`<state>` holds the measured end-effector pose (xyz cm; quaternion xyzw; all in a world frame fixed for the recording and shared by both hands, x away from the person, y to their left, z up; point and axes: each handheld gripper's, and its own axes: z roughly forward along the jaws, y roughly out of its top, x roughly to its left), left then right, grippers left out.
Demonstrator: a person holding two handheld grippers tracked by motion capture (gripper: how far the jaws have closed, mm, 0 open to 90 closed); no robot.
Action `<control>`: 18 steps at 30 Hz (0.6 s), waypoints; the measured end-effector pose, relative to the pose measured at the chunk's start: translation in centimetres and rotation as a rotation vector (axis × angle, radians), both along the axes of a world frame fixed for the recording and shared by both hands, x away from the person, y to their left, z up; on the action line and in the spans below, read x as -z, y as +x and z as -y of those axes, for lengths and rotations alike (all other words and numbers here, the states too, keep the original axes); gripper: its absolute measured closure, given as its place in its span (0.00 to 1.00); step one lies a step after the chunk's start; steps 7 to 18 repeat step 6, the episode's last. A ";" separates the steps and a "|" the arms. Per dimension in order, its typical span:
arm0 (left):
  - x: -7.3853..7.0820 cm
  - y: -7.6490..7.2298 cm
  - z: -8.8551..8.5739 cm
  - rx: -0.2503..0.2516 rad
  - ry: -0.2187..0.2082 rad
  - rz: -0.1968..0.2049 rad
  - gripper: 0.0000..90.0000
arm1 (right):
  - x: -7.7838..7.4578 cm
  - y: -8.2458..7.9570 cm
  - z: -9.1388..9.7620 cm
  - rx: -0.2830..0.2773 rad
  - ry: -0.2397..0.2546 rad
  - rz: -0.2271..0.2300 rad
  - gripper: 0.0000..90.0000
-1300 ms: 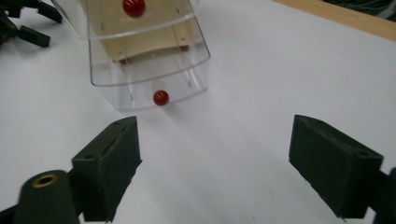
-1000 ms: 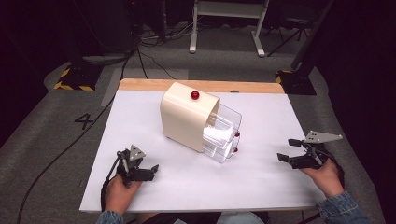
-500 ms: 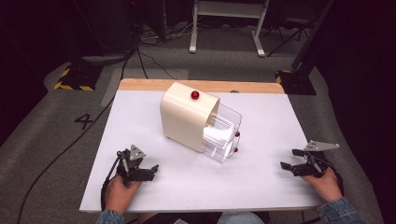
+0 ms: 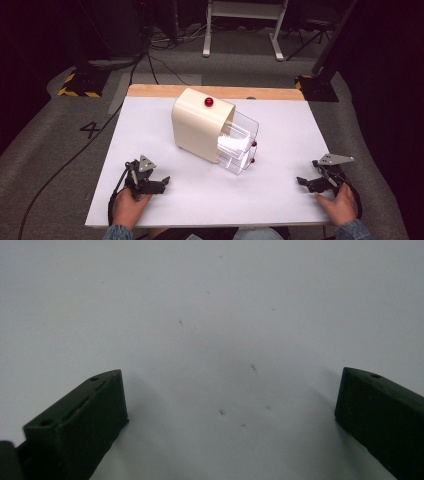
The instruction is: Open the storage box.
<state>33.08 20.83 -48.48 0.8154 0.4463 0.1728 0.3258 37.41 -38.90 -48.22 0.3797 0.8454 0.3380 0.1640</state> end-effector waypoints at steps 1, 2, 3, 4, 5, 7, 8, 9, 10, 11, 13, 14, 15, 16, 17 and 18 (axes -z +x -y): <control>0.0 0.0 0.0 0.000 0.000 0.000 0.13 | 0.0 0.0 0.0 -0.001 -0.001 0.002 0.00; 0.0 0.0 0.0 0.001 0.000 0.000 0.13 | 0.0 0.0 0.0 -0.001 0.000 0.002 0.00; 0.0 0.0 0.0 0.000 0.000 -0.001 0.13 | 0.0 0.0 0.0 -0.001 0.000 0.001 0.00; 0.0 0.0 0.0 0.000 0.001 -0.003 0.13 | 0.0 0.0 0.0 -0.001 0.000 0.002 0.00; 0.0 0.0 0.0 0.000 0.004 -0.002 0.13 | 0.0 0.0 0.0 -0.001 0.000 0.002 0.00; 0.0 0.0 0.0 0.000 0.004 -0.002 0.14 | 0.0 0.0 0.0 -0.001 0.000 0.002 0.00; 0.0 0.0 0.0 0.000 0.004 -0.002 0.14 | 0.0 0.0 0.0 -0.001 0.000 0.002 0.00; 0.0 0.0 0.0 0.000 0.004 -0.002 0.14 | 0.0 0.0 0.0 -0.001 0.000 0.002 0.00; 0.0 0.0 0.0 0.000 0.004 -0.002 0.14 | 0.0 0.0 0.0 -0.001 0.000 0.002 0.00; 0.0 0.0 0.0 0.000 0.004 -0.002 0.14 | 0.0 0.0 0.0 -0.001 0.000 0.002 0.00; 0.0 0.0 0.0 0.000 0.004 -0.002 0.14 | 0.0 0.0 0.0 -0.001 0.000 0.002 0.00; 0.0 0.0 0.0 0.000 0.004 -0.002 0.14 | 0.0 0.0 0.0 -0.001 0.000 0.002 0.00; 0.0 0.0 0.0 0.000 0.004 -0.002 0.14 | 0.0 0.0 0.0 -0.001 0.000 0.002 0.00; 0.0 0.0 0.0 0.000 0.004 -0.002 0.14 | 0.0 0.0 0.0 -0.001 0.000 0.002 0.00; 0.0 0.0 0.0 0.000 0.004 -0.002 0.14 | 0.0 0.0 0.0 -0.001 0.000 0.002 0.00; 0.0 0.0 0.0 0.000 0.004 -0.002 0.14 | 0.0 0.0 0.0 -0.001 0.000 0.002 0.00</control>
